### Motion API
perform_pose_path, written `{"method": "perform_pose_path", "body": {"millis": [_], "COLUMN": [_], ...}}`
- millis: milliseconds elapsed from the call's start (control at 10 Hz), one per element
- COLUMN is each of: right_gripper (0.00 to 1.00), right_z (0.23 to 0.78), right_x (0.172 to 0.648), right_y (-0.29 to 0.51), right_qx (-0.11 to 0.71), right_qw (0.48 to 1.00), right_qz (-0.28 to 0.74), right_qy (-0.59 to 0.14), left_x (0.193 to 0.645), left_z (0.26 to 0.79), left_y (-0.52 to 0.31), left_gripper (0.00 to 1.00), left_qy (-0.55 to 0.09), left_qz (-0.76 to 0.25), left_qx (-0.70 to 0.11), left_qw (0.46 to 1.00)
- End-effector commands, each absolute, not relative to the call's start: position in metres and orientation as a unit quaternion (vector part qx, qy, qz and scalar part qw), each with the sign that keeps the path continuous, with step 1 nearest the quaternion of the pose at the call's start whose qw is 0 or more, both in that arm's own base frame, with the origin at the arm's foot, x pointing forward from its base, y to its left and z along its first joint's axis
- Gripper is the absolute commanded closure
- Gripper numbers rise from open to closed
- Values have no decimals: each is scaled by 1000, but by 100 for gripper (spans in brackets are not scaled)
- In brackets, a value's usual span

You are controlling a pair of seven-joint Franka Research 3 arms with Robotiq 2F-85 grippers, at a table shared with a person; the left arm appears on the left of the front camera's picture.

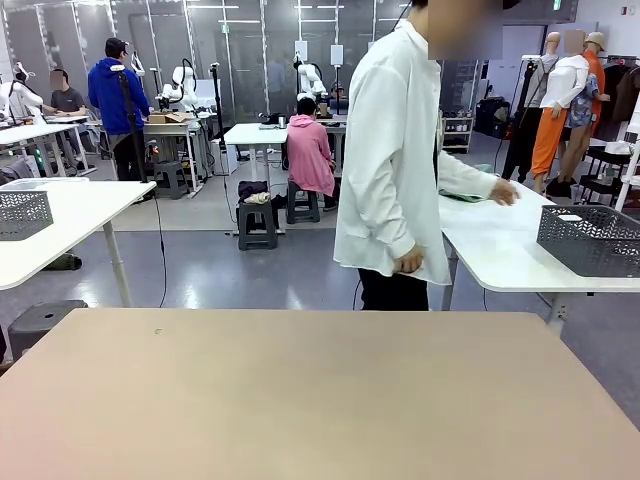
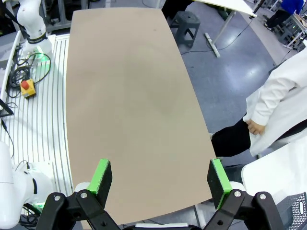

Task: Fold the towels and place them in the basket.
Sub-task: When a person lays out a Towel with hook on the table, fold it in half twice.

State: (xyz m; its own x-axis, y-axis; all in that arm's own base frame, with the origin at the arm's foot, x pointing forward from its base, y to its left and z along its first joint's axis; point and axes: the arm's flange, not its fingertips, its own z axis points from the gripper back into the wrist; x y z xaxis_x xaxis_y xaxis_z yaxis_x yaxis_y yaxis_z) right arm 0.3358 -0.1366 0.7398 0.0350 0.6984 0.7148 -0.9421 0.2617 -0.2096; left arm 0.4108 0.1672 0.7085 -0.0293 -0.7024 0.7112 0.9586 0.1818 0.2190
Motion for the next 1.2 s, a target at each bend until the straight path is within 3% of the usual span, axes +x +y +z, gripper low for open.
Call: {"method": "perform_pose_path", "body": {"millis": [0,1100], "right_gripper": [0,0], "right_z": [739,739], "right_x": [336,336], "right_y": [-135,-135], "right_qx": [161,161], "right_qw": [698,698], "right_qz": [588,588], "right_qy": [-376,-376], "left_x": [411,411], "left_z": [709,709], "left_y": [166,166], "left_gripper": [0,0], "left_qy": [-370,-370], "left_qz": [-616,-616], "left_qx": [-173,-173], "left_qw": [674,674]}}
